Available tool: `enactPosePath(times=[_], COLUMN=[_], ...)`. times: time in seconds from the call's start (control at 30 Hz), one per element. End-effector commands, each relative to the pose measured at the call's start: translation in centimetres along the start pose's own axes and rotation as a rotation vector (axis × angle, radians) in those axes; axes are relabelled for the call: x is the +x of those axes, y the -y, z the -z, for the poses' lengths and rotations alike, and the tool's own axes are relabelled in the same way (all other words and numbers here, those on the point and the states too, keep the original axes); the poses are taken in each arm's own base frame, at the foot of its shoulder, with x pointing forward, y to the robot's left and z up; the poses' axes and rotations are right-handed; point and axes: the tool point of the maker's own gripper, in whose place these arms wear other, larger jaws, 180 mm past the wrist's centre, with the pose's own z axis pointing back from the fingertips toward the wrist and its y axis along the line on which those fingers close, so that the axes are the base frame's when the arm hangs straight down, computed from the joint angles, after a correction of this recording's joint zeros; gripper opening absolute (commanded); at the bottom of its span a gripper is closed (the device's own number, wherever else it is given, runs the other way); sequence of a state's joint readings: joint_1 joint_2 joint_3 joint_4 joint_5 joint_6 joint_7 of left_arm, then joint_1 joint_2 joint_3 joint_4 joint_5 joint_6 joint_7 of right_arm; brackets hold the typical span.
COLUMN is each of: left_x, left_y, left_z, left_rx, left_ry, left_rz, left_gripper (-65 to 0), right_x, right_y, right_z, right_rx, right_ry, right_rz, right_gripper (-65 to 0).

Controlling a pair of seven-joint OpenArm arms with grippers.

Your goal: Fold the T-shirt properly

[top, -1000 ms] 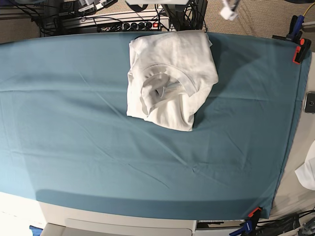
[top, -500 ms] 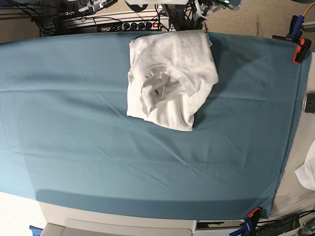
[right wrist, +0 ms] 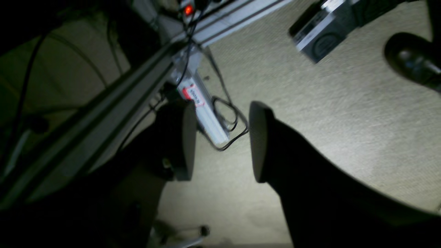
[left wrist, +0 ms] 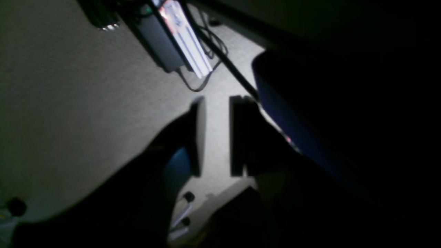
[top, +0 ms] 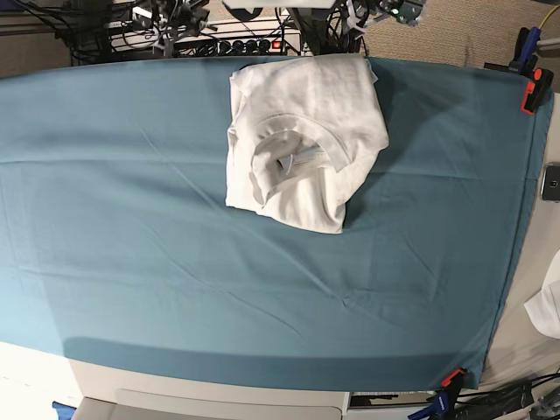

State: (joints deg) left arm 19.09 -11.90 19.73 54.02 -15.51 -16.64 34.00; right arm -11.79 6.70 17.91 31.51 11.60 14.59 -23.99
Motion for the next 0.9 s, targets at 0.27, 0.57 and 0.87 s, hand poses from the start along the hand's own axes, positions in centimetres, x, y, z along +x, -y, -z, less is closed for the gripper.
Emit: enactPosePath(times=[0.27, 0.57, 0.87], left_x=[0.6, 4.1, 6.3], left_y=[-6.9, -5.4, -4.5], left_z=[0.3, -1.5, -4.7], left_rx=[0.368, 0.029, -0.241], left_ry=[0.005, 0.153, 0.281], left_rz=[-0.153, -0.394, -0.464], left_gripper=[-55.7, -62.8, -65.0], right_x=[3.4, 3.1, 2.6], right_y=[0.4, 0.6, 0.7], right_z=[-0.1, -0.1, -0.1], right_rx=[-0.052, -0.056, -0.061], right_ry=[0.052, 0.041, 0.013], right_rz=[-0.027, -0.027, -0.038], right_gripper=[-39.3, -39.3, -39.3])
